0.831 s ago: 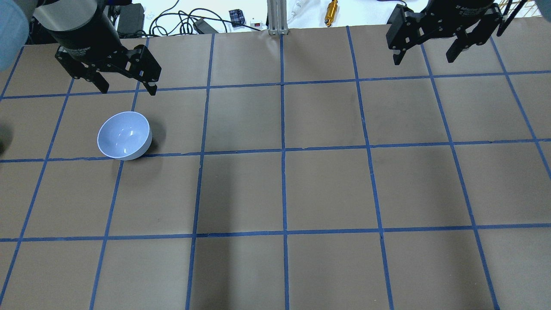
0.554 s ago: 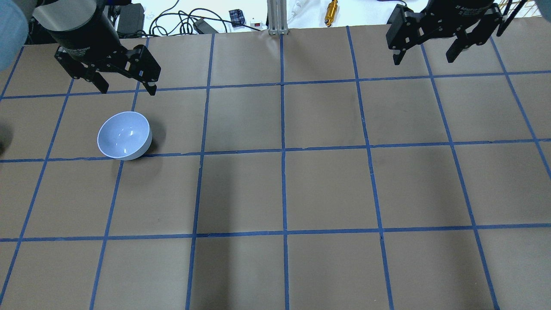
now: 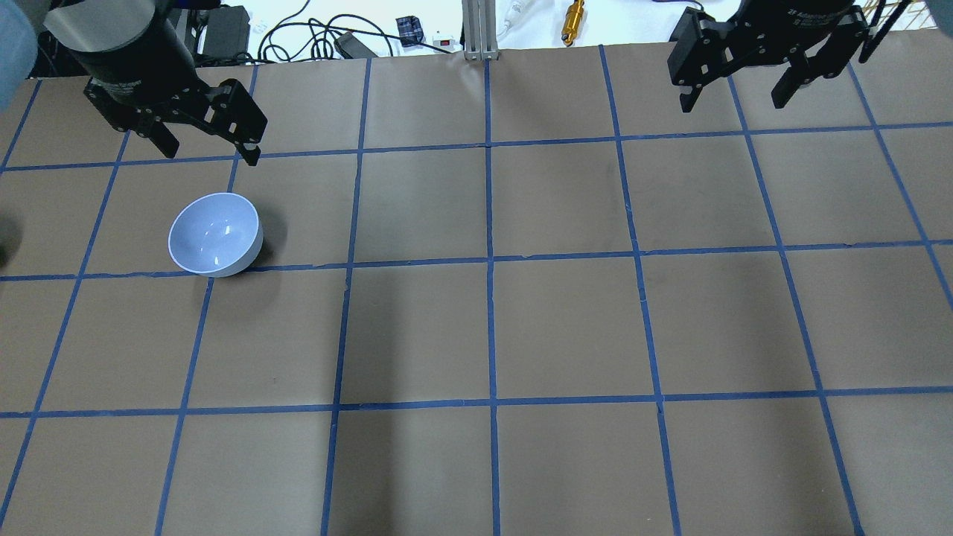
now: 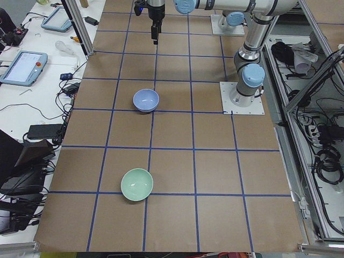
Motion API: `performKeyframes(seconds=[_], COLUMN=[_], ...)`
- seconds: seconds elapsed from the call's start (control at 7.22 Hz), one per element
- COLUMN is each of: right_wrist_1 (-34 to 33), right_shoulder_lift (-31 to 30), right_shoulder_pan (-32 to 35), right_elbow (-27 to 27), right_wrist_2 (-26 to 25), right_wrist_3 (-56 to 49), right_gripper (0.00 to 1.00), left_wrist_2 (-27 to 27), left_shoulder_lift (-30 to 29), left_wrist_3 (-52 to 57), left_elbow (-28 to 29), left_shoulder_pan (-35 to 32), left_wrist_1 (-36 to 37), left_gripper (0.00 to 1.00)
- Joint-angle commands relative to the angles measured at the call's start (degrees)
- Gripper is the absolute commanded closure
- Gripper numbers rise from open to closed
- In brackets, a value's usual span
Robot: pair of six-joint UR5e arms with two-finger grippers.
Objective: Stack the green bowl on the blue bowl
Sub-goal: 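Move the left gripper away from the blue bowl toward the table edge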
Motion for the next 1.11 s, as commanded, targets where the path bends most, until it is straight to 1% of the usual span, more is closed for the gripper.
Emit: performKeyframes(seconds=[0.0, 0.14, 0.28, 0.42, 0.69, 0.83, 0.97], right_wrist_1=[0.0, 0.0, 0.0, 0.0, 0.0, 0.0, 0.0], right_shoulder_lift=[0.0, 0.0, -0.1, 0.0, 0.0, 0.0, -0.1], right_shoulder_pan=[0.0, 0.0, 0.0, 0.0, 0.0, 0.0, 0.0], right_elbow=[0.0, 0.0, 0.0, 0.0, 0.0, 0.0, 0.0], right_wrist_2=[0.0, 0.0, 0.0, 0.0, -0.1, -0.1, -0.1], right_wrist_3=[0.0, 0.0, 0.0, 0.0, 0.0, 0.0, 0.0], right_gripper=[0.00, 0.00, 0.00, 0.00, 0.00, 0.00, 0.00], left_wrist_2=[0.2, 0.9, 3.3, 3.5, 3.5, 3.4, 2.9], left_shoulder_lift=[0.0, -0.9, -2.1, -3.7, -10.2, -14.8, -18.7], left_wrist_3=[20.6, 33.7, 40.4, 53.1, 73.3, 82.8, 91.2], left_elbow=[0.4, 0.6, 0.5, 0.1, -0.2, 0.4, 1.8], left_shoulder_pan=[8.9, 16.4, 23.6, 30.2, 41.1, 44.4, 46.6], left_wrist_1=[-2.1, -2.1, -2.1, -1.3, 7.9, 14.7, 17.2], left_gripper=[0.00, 0.00, 0.00, 0.00, 0.00, 0.00, 0.00])
